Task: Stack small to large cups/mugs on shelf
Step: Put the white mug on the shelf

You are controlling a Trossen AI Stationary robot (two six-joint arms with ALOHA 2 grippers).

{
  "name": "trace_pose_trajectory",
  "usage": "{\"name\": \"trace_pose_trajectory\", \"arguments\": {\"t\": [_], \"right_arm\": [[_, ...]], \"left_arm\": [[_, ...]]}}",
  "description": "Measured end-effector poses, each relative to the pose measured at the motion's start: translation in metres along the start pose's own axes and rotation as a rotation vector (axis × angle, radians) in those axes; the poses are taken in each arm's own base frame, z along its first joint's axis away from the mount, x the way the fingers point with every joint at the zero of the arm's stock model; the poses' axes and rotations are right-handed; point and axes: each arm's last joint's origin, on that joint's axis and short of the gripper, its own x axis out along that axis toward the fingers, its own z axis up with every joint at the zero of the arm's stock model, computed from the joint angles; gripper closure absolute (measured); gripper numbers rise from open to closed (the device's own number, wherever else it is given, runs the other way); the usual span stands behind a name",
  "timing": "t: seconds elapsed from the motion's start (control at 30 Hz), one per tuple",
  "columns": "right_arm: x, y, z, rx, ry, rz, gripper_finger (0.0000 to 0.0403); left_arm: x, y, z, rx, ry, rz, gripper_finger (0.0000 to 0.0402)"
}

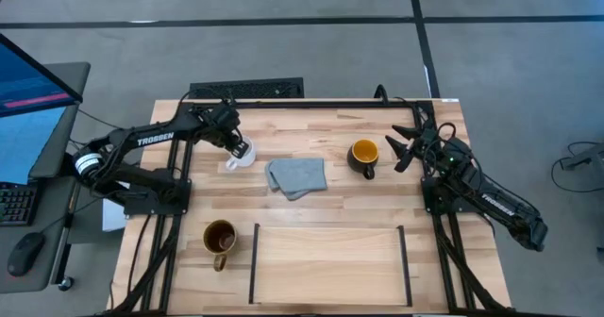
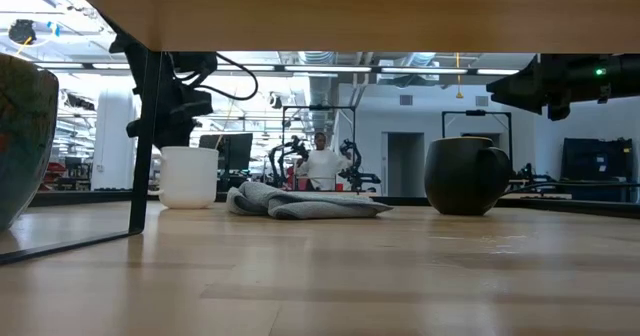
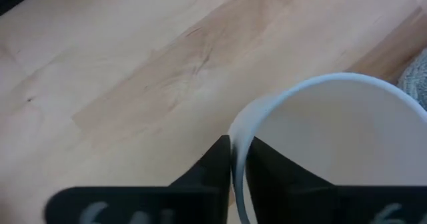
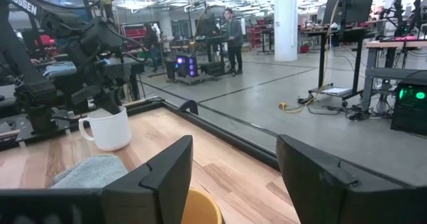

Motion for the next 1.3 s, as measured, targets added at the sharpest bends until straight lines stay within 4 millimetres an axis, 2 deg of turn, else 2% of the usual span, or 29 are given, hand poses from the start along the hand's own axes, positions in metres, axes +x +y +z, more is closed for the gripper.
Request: {"name": "trace_pose_trajectory", "arguments": {"t": [0.1, 0.53, 0.63, 0.77, 1.0, 1.13, 1.3], "right_arm": [[0.000, 0.000, 0.000, 0.000, 0.000, 0.000, 0.0163], [0.000, 0.000, 0.000, 0.001, 0.000, 0.000, 0.0163], [0.000, 0.000, 0.000, 0.000, 0.000, 0.000, 0.0163], [0.000, 0.000, 0.000, 0.001, 0.000, 0.000, 0.0163], [0.000, 0.000, 0.000, 0.002, 0.002, 0.000, 0.0163], [0.000, 0.000, 0.000, 0.002, 0.003, 0.000, 0.0163], [0.000, 0.000, 0.000, 0.002, 0.003, 0.000, 0.0163]], "left_arm": [[0.000, 0.000, 0.000, 0.009, -0.001, 0.003, 0.0394], [0.000, 0.001, 0.002, 0.045, -0.026, 0.037, 0.0399], [-0.007, 0.000, 0.004, 0.045, -0.031, 0.029, 0.0400], [-0.028, -0.006, 0.015, 0.060, -0.076, 0.003, 0.0401], [-0.082, -0.023, 0.036, 0.093, -0.103, -0.028, 0.0401], [-0.112, -0.040, 0.043, 0.087, -0.125, -0.074, 0.0401], [-0.142, -0.067, 0.041, 0.077, -0.161, -0.127, 0.0401]]}}
